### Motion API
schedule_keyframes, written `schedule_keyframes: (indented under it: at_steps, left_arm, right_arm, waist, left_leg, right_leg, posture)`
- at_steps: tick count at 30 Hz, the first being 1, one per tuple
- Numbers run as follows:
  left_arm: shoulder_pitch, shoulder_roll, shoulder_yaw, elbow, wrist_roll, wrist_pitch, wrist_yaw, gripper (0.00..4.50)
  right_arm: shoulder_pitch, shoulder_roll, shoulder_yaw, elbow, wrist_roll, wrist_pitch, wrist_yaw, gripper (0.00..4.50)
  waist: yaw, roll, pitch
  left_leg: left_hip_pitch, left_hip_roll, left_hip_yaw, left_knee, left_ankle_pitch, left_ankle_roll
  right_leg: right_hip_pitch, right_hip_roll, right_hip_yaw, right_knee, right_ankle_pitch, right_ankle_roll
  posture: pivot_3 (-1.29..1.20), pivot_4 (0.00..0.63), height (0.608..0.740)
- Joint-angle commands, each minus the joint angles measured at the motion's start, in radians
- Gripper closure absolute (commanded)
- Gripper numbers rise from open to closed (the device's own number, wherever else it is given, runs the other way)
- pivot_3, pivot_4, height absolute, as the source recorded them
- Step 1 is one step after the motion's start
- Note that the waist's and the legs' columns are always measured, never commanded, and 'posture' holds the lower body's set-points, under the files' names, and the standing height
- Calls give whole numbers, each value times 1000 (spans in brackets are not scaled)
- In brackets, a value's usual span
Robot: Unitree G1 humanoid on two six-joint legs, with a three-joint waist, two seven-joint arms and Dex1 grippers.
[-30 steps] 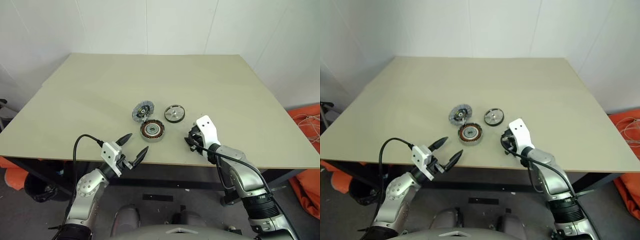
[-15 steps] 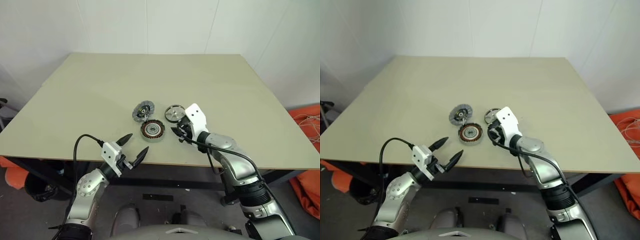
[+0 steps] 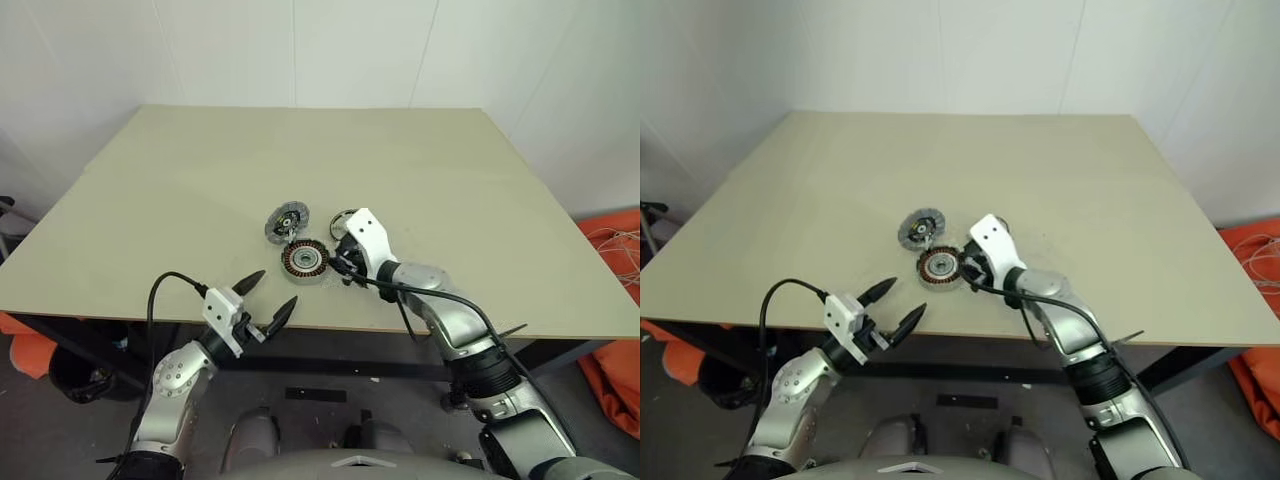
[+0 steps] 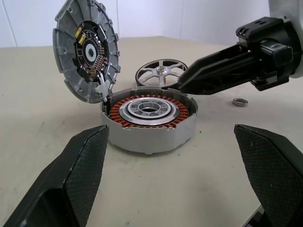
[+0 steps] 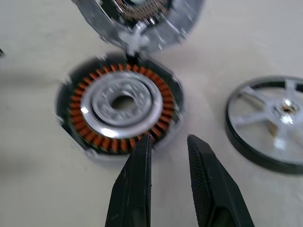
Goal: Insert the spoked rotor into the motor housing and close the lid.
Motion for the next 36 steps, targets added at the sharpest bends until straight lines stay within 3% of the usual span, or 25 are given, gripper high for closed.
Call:
schedule_keyframes:
  at_steps: [1, 27, 28, 30, 31, 36]
  left_arm:
    - [1, 4, 5, -48, -9, -9, 1, 0]
    - [6, 7, 7, -119, -22, 66, 17, 0]
    - [6, 7, 7, -117, -22, 66, 16, 0]
    - [5, 6, 7, -112, -23, 64, 14, 0]
    - [5, 5, 7, -108, -23, 62, 13, 0]
    - [6, 4, 8, -102, -22, 59, 12, 0]
  right_arm:
    - [31, -40, -44, -47, -2, -15, 7, 3227]
    - [112, -118, -130, -37, 22, -27, 31, 3227]
    - [112, -117, -133, -40, 24, -24, 29, 2830]
    - [110, -115, -131, -44, 20, -22, 22, 2610]
    - [110, -116, -127, -43, 15, -25, 19, 2192]
    - [109, -121, -116, -35, 0, -33, 15, 2192]
  waist:
    - [-1, 0, 0]
    - [-2, 0, 0]
    - [-2, 0, 0]
    - [-2, 0, 0]
    - [-2, 0, 0]
    - [-2, 0, 0]
  left_leg:
    - [0, 0, 0, 0, 0, 0]
    - [1, 0, 0, 0, 0, 0]
    - [1, 0, 0, 0, 0, 0]
    - [1, 0, 0, 0, 0, 0]
    - [1, 0, 0, 0, 0, 0]
    - [1, 0, 0, 0, 0, 0]
  right_leg:
    - [0, 0, 0, 0, 0, 0]
    - [0, 0, 0, 0, 0, 0]
    - [0, 0, 0, 0, 0, 0]
    - [0, 0, 0, 0, 0, 0]
    - [0, 0, 0, 0, 0, 0]
    - [0, 0, 0, 0, 0, 0]
  posture:
    - [0, 0, 740]
    - [0, 0, 740]
    - [0, 0, 740]
    - [0, 0, 740]
    - [0, 0, 740]
    - [0, 0, 740]
